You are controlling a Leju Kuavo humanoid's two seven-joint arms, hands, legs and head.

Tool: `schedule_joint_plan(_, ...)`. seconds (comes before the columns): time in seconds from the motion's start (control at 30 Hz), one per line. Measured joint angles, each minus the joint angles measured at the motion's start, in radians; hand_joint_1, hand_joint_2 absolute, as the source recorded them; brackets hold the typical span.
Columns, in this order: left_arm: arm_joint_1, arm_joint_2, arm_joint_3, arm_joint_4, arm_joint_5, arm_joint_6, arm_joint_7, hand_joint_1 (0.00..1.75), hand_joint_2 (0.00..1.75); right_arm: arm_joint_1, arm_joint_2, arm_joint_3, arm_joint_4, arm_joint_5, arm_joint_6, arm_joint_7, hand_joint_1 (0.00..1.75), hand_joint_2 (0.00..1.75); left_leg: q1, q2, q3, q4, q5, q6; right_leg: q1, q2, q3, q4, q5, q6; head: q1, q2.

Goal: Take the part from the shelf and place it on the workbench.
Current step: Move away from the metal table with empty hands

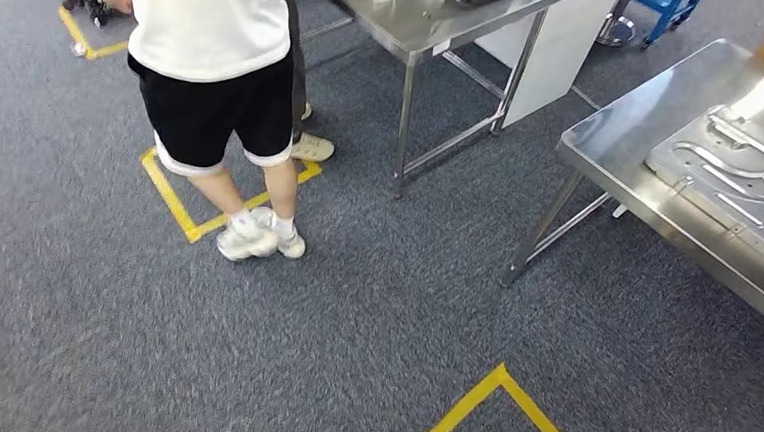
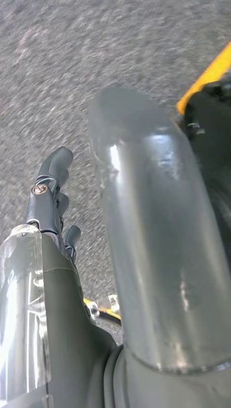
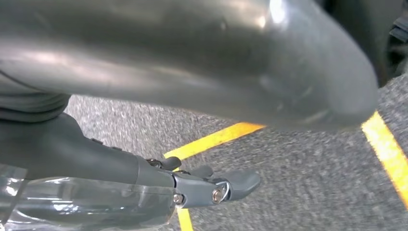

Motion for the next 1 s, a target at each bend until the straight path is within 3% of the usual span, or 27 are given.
schedule_joint_plan(0.07, -0.001, 0.000, 0.001, 0.000, 0.000, -0.002, 0.003, 0.00, 0.00, 0.001, 0.000, 0.002, 0.000, 0.001, 0.000, 0.001, 0.00, 0.00, 0.000, -0.025, -0.004, 0.000, 0.002, 0.003, -0.002, 0.030, -0.065, 0.128, -0.051, 0.002, 0.002, 0.000)
schedule_joint_plan(0.1, 0.000, 0.000, 0.001, 0.000, 0.000, -0.003, 0.004, 0.00, 0.00, 0.002, 0.000, 0.002, 0.000, 0.001, 0.000, 0.001, 0.00, 0.00, -0.001, -0.038, -0.004, 0.001, 0.003, 0.004, -0.003, 0.033, -0.083, 0.158, -0.050, 0.003, 0.001, 0.000)
schedule_joint_plan(0.13, 0.001, 0.000, 0.002, 0.000, 0.000, -0.003, 0.005, 0.00, 0.00, 0.002, 0.000, 0.003, 0.000, 0.001, 0.000, 0.002, 0.00, 0.00, 0.000, -0.053, -0.003, 0.002, 0.003, 0.003, -0.004, 0.035, -0.083, 0.149, -0.029, 0.003, 0.001, 0.000)
schedule_joint_plan(0.17, 0.001, 0.000, 0.002, 0.000, 0.000, -0.004, 0.005, 0.00, 0.00, 0.002, 0.000, 0.003, 0.000, 0.001, 0.000, 0.002, 0.00, 0.00, 0.000, -0.068, -0.002, 0.004, 0.002, 0.002, -0.005, 0.039, -0.065, 0.102, 0.010, 0.003, 0.002, 0.000)
schedule_joint_plan(0.23, 0.001, -0.001, 0.004, 0.000, 0.000, -0.005, 0.006, 0.00, 0.00, 0.003, -0.001, 0.005, 0.001, 0.001, 0.000, 0.004, 0.00, 0.00, 0.000, -0.095, -0.005, 0.015, -0.003, -0.005, -0.011, 0.081, -0.013, -0.031, 0.080, 0.000, 0.002, 0.000)
schedule_joint_plan(0.3, -0.001, 0.000, 0.005, 0.000, 0.001, -0.005, 0.007, 0.00, 0.00, 0.003, -0.001, 0.008, 0.002, 0.002, 0.000, 0.006, 0.00, 0.00, 0.000, -0.117, -0.016, 0.024, -0.005, -0.018, -0.013, 0.123, 0.011, -0.097, 0.100, -0.004, 0.003, 0.000)
schedule_joint_plan(0.33, 0.000, 0.000, 0.005, 0.000, 0.001, -0.005, 0.008, 0.00, 0.00, 0.003, -0.002, 0.009, 0.003, 0.003, 0.000, 0.008, 0.00, 0.00, 0.000, -0.129, -0.021, 0.026, -0.004, -0.025, -0.011, 0.126, 0.011, -0.100, 0.097, -0.007, 0.003, 0.000)
schedule_joint_plan(0.37, 0.001, 0.000, 0.006, 0.000, 0.002, -0.005, 0.008, 0.00, 0.00, 0.002, -0.002, 0.010, 0.002, 0.003, 0.000, 0.008, 0.00, 0.00, 0.002, -0.140, -0.025, 0.024, -0.002, -0.032, -0.011, 0.115, 0.012, -0.101, 0.098, -0.013, 0.002, 0.000)
schedule_joint_plan(0.4, 0.003, 0.000, 0.006, 0.000, 0.002, -0.004, 0.009, 0.00, 0.00, 0.002, -0.002, 0.010, 0.002, 0.004, 0.000, 0.009, 0.00, 0.00, 0.003, -0.139, -0.028, 0.027, -0.003, -0.037, -0.012, 0.101, 0.014, -0.105, 0.100, -0.019, 0.003, 0.000)
schedule_joint_plan(0.47, 0.004, 0.001, 0.006, 0.000, 0.003, -0.001, 0.009, 0.00, 0.00, 0.004, -0.002, 0.010, 0.003, 0.004, 0.001, 0.010, 0.00, 0.00, 0.001, -0.096, -0.052, 0.080, -0.036, -0.046, -0.015, 0.072, 0.019, -0.113, 0.103, -0.033, -0.003, 0.000)
schedule_joint_plan(0.53, 0.001, 0.000, 0.006, 0.000, 0.003, 0.003, 0.010, 0.00, 0.00, 0.007, -0.002, 0.011, 0.004, 0.004, 0.003, 0.011, 0.00, 0.00, 0.001, -0.041, -0.110, 0.203, -0.100, -0.052, -0.010, 0.041, 0.020, -0.114, 0.101, -0.041, -0.010, 0.000)
schedule_joint_plan(0.57, 0.000, 0.000, 0.006, 0.000, 0.002, 0.004, 0.010, 0.00, 0.00, 0.008, -0.002, 0.011, 0.004, 0.004, 0.004, 0.012, 0.00, 0.00, 0.003, -0.030, -0.140, 0.265, -0.125, -0.055, -0.008, 0.027, 0.020, -0.114, 0.100, -0.043, -0.010, 0.000)
schedule_joint_plan(0.6, 0.000, 0.000, 0.006, 0.000, 0.002, 0.005, 0.010, 0.00, 0.00, 0.009, -0.002, 0.011, 0.005, 0.004, 0.005, 0.013, 0.00, 0.00, 0.004, -0.025, -0.158, 0.303, -0.133, -0.057, -0.006, 0.012, 0.021, -0.114, 0.099, -0.044, -0.010, 0.000)
schedule_joint_plan(0.63, 0.001, 0.000, 0.006, 0.000, 0.002, 0.006, 0.010, 0.00, 0.00, 0.008, -0.002, 0.011, 0.005, 0.005, 0.005, 0.014, 0.00, 0.00, 0.004, -0.021, -0.158, 0.305, -0.123, -0.057, -0.005, -0.002, 0.022, -0.113, 0.097, -0.045, -0.010, 0.000)
schedule_joint_plan(0.7, 0.003, 0.000, 0.006, 0.000, 0.002, 0.007, 0.011, 0.00, 0.00, 0.007, -0.002, 0.013, 0.005, 0.007, 0.005, 0.015, 0.00, 0.00, 0.003, -0.004, -0.101, 0.201, -0.060, -0.051, -0.003, -0.028, 0.029, -0.114, 0.092, -0.042, -0.010, 0.000)
schedule_joint_plan(0.77, 0.001, 0.000, 0.006, 0.000, 0.001, 0.008, 0.011, 0.00, 0.00, 0.007, -0.002, 0.017, 0.005, 0.010, 0.007, 0.017, 0.00, 0.00, -0.006, 0.037, -0.034, 0.073, -0.017, -0.037, 0.000, -0.048, 0.036, -0.113, 0.086, -0.035, -0.010, 0.000)
schedule_joint_plan(0.83, 0.000, 0.000, 0.006, 0.000, 0.000, 0.008, 0.012, 0.00, 0.00, 0.005, -0.002, 0.020, 0.005, 0.013, 0.010, 0.018, 0.00, 0.00, -0.014, 0.054, -0.016, 0.028, -0.013, -0.025, 0.004, -0.065, 0.040, -0.114, 0.082, -0.026, -0.009, 0.000)
schedule_joint_plan(0.9, 0.004, 0.000, 0.006, 0.000, 0.000, 0.009, 0.013, 0.00, 0.00, 0.001, -0.002, 0.023, 0.005, 0.014, 0.014, 0.018, 0.00, 0.00, -0.011, 0.033, -0.017, 0.020, -0.006, -0.017, 0.004, -0.076, 0.046, -0.117, 0.080, -0.017, -0.009, 0.000)
schedule_joint_plan(0.93, 0.005, 0.000, 0.006, 0.000, 0.000, 0.009, 0.013, 0.00, 0.00, 0.000, -0.002, 0.024, 0.005, 0.014, 0.015, 0.018, 0.00, 0.00, -0.008, 0.024, -0.014, 0.013, -0.001, -0.011, 0.004, -0.063, 0.046, -0.109, 0.071, -0.012, -0.008, 0.000)
schedule_joint_plan(1.0, 0.004, -0.001, 0.006, 0.000, -0.001, 0.009, 0.014, 0.00, 0.00, 0.001, -0.002, 0.025, 0.005, 0.015, 0.017, 0.018, 0.00, 0.00, -0.002, 0.004, -0.009, 0.002, 0.007, -0.002, 0.001, -0.011, 0.016, -0.039, 0.023, -0.005, -0.004, 0.000)
